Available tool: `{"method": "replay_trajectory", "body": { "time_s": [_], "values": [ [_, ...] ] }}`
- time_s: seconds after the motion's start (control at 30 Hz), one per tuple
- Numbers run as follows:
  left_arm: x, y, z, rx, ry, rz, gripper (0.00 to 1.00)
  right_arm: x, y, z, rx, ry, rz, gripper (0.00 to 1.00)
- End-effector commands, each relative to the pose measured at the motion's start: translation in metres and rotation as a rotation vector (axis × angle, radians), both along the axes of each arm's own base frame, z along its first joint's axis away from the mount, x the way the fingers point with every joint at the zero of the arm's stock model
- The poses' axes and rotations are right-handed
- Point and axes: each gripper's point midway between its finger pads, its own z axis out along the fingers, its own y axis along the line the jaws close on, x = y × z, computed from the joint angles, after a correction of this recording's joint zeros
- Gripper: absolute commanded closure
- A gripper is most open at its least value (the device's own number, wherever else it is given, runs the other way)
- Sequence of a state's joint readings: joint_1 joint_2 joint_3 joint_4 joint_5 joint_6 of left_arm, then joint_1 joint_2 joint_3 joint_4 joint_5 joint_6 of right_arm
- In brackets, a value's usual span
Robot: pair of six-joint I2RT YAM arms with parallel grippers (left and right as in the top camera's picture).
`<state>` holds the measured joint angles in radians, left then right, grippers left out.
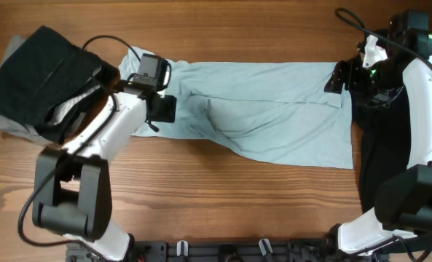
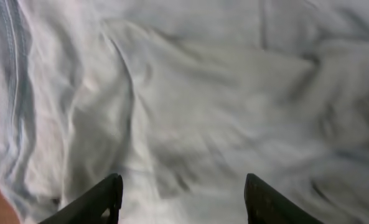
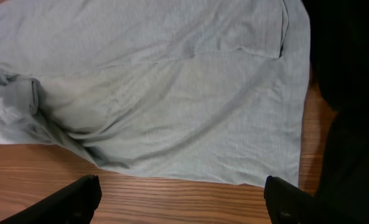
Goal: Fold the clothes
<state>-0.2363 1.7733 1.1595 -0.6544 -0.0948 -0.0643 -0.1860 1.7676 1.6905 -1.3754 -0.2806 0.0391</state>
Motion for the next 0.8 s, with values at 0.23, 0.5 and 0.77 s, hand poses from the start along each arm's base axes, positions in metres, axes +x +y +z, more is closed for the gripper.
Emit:
{"method": "replay_trajectory", "body": {
  "time_s": [0.23, 0.5, 0.77],
  "values": [
    [-0.002, -0.003, -0.043, -0.075, 0.098, 0.010, 0.81, -0.001, 0.004, -0.005, 0.019, 0.018, 0.018, 0.11],
    [0.009, 0.000, -0.011, -0.086, 0.013, 0.070, 0.71, -0.002, 0.004, -0.005, 0.019, 0.021, 0.018, 0.11],
    [-0.015, 0.039, 0.024, -0.019, 0.056, 0.219, 0.96, -0.005, 0.005, -0.006, 0.022, 0.036, 0.014, 0.12]
  ]
}}
